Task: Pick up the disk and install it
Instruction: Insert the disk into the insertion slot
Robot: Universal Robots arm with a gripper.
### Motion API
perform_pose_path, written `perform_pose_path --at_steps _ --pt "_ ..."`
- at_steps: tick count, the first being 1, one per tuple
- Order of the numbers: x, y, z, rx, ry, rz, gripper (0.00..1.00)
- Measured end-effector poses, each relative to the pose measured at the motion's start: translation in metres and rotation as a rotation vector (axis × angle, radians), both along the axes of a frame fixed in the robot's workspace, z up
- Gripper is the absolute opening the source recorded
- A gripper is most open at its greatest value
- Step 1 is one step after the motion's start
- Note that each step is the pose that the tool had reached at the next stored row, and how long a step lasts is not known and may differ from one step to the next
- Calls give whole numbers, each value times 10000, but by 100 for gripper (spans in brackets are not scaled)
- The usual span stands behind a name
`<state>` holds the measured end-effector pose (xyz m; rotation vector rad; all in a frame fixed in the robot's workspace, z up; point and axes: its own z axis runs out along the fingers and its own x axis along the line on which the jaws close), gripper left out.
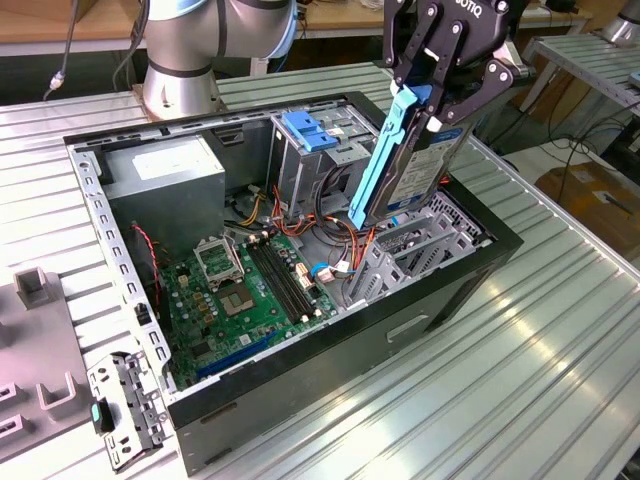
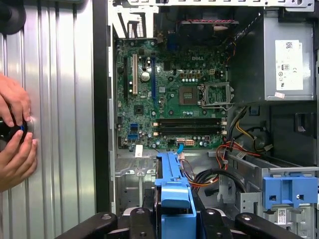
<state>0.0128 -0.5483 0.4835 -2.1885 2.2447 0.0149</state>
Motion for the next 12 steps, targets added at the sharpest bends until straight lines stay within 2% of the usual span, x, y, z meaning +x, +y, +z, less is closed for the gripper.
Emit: perform_pose_path --at_steps 7,12 --pt "26 -6 -19 2 -3 1 37" --pt "186 -42 -67 0 -3 -1 37"
